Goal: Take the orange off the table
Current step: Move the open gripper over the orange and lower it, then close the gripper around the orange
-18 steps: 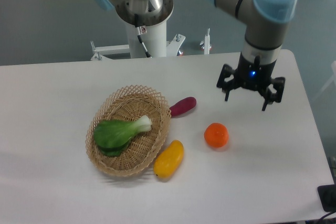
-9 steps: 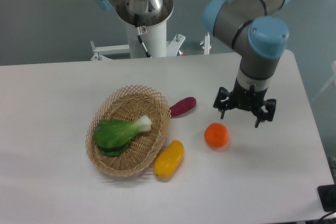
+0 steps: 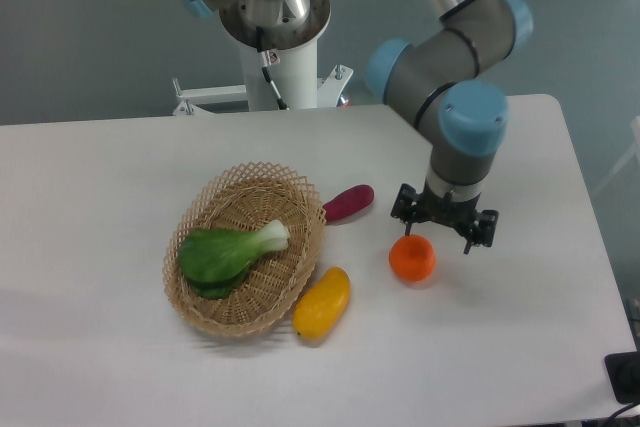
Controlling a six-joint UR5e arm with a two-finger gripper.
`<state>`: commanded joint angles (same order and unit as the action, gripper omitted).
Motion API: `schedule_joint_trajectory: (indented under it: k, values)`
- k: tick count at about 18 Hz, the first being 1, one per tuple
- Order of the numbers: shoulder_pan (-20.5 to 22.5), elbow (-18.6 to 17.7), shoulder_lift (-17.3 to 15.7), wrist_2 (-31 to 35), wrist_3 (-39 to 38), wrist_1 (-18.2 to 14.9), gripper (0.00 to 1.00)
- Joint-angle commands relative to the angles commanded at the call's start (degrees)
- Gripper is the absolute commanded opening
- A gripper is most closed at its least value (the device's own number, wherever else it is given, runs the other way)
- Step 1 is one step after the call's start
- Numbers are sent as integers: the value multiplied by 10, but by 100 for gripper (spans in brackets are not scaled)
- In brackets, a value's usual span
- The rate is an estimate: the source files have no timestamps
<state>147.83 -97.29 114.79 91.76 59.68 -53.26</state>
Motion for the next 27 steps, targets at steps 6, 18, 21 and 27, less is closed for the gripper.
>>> schedule_joint_trajectory:
  k: [6,18,21,27]
  values:
    - [-3,-5,14,0,4,6,100]
    - [-7,-19,26,-1,1,29,100]
    - [-12,-33,31,1,0,47,100]
    - [-13,-30,33,2,0,54,100]
